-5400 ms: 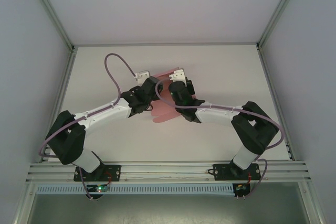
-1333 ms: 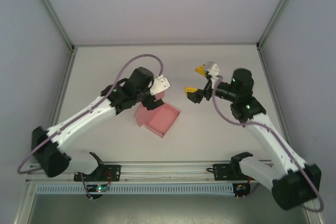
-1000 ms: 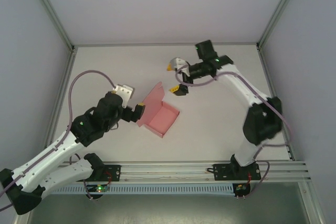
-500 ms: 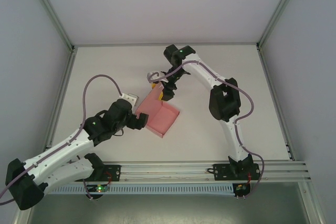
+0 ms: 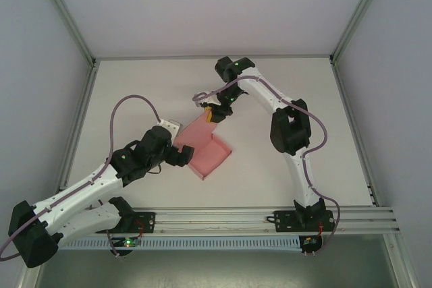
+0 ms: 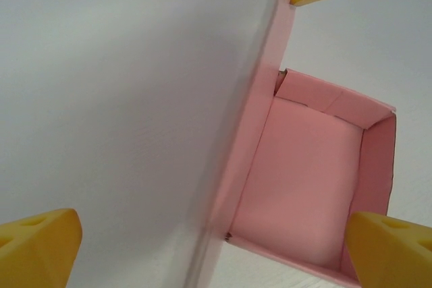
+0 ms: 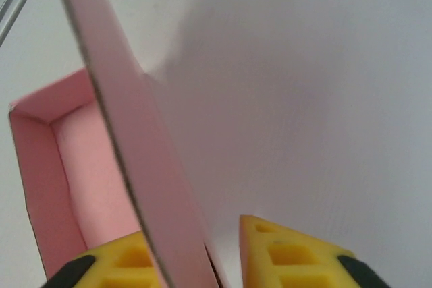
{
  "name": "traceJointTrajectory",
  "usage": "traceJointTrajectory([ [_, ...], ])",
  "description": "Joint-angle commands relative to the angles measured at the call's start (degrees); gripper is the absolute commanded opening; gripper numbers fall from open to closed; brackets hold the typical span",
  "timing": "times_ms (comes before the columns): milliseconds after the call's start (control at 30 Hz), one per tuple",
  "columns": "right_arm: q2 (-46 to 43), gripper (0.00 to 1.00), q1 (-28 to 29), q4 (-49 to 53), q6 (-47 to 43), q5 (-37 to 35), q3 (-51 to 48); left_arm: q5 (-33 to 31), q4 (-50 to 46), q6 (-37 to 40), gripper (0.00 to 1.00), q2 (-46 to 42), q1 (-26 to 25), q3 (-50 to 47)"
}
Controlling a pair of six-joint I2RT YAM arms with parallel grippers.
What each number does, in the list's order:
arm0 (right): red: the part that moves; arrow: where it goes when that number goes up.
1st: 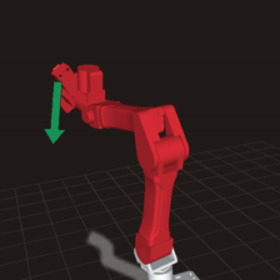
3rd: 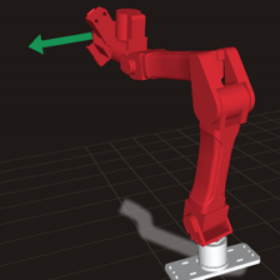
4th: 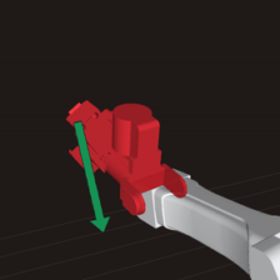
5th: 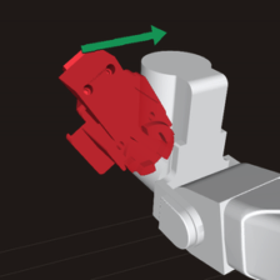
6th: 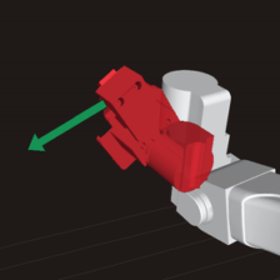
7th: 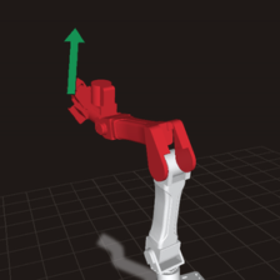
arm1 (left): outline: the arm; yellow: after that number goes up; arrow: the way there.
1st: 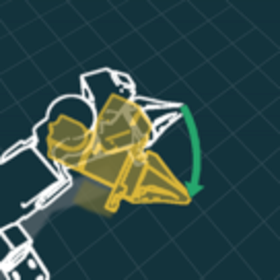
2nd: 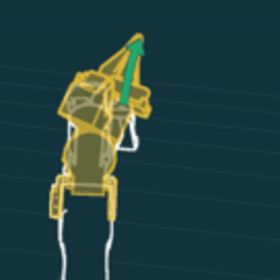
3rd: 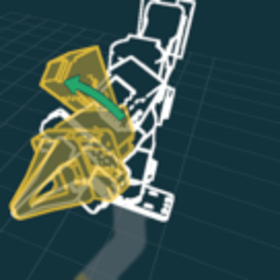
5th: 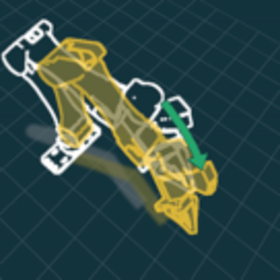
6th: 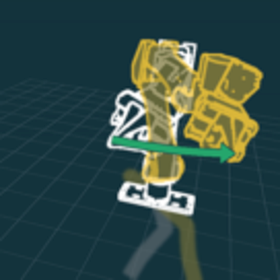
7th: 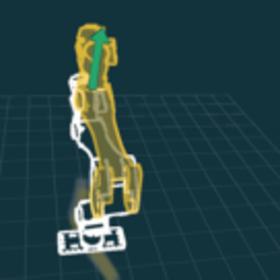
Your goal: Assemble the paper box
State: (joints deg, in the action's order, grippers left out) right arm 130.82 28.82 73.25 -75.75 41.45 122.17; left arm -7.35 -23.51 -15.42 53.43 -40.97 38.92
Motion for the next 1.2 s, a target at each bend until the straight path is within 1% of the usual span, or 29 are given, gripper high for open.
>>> traceJointTrajectory([
  [0, -1.6, 0.13, -0.9, -0.1, 0.6, -0.5, -2.2, -1.1, 2.8, 1.2, 1.0, 0.3, 0.1, 0.8],
  [67, -3.6, 0.07, -1.4, -1.9, 1.3, -1.0, -5.0, -0.4, 3.8, 1.8, 1.0, 0.9, 0.7, 0.7],
  [133, -5.9, 0.07, -2.0, -3.4, 1.3, -1.4, -8.2, 0.4, 4.5, 2.3, 1.0, 1.9, 2.2, 1.2],
  [200, -8.6, 0.06, -2.7, -5.0, 0.7, -1.6, -11.8, 3.6, 5.6, 3.3, 1.0, 2.9, 5.4, 1.8],
  [233, -9.6, 0.05, -2.9, -6.1, 1.1, -1.9, -13.3, 5.6, 6.1, 3.7, 1.0, 3.3, 7.5, 2.2],
  [267, -10.6, 0.04, -3.4, -7.3, 2.1, -2.2, -14.6, 9.1, 7.1, 4.9, 1.0, 3.9, 9.8, 2.5],
  [333, -12.2, 0.04, -4.0, -9.1, 3.6, -2.5, -16.7, 15.6, 9.7, 8.0, 1.0, 5.2, 12.9, 2.5],
  [400, -13.8, 0.03, -4.6, -10.3, 4.9, -2.5, -18.4, 20.6, 9.6, 13.3, 1.0, 7.6, 13.8, 4.4],
  [433, -14.6, 0.03, -5.0, -10.2, 4.4, -2.4, -19.3, 21.2, 8.7, 15.6, 0.99, 8.8, 14.0, 5.5],
  [500, -16.0, 0.03, -5.5, -11.4, 5.2, -2.7, -20.9, 23.1, 6.9, 18.3, 0.94, 12.0, 16.2, 8.3],
  [600, -16.8, 0.03, -6.3, -12.3, 6.0, -1.9, -22.1, 31.7, 4.0, 21.5, 0.85, 17.1, 20.2, 11.5],
  [667, -17.1, 0.03, -6.6, -12.2, 5.7, -1.3, -22.6, 32.7, 3.4, 24.2, 0.82, 20.4, 20.6, 12.9],
  [733, -17.2, 0.03, -6.6, -12.3, 5.6, -1.3, -23.1, 33.1, 1.7, 27.8, 0.76, 23.5, 20.7, 15.0],
  [833, -17.1, 0.03, -6.9, -12.2, 6.1, -1.1, -22.8, 34.7, 0.3, 30.9, 0.72, 26.7, 21.1, 17.1],
  [867, -17.1, 0.03, -7.1, -12.2, 6.3, -1.2, -22.8, 35.4, -0.4, 31.6, 0.68, 27.3, 21.1, 17.7],
  [900, -17.2, 0.03, -7.2, -12.2, 6.3, -1.2, -22.8, 35.6, -0.8, 32.0, 0.63, 27.8, 21.1, 18.2],
  [1000, -17.5, 0.03, -7.5, -12.7, 7.2, -1.4, -23.1, 34.1, -1.9, 32.6, 0.39, 28.0, 21.1, 18.9],
  [1033, -17.6, 0.03, -7.6, -12.8, 7.4, -1.6, -23.2, 33.3, -1.8, 32.5, 0.37, 27.8, 21.1, 18.8],
  [1167, -18.2, 0.03, -7.7, -13.9, 9.0, -1.5, -24.0, 32.5, -1.6, 32.0, 0.33, 28.0, 21.1, 18.4],
])
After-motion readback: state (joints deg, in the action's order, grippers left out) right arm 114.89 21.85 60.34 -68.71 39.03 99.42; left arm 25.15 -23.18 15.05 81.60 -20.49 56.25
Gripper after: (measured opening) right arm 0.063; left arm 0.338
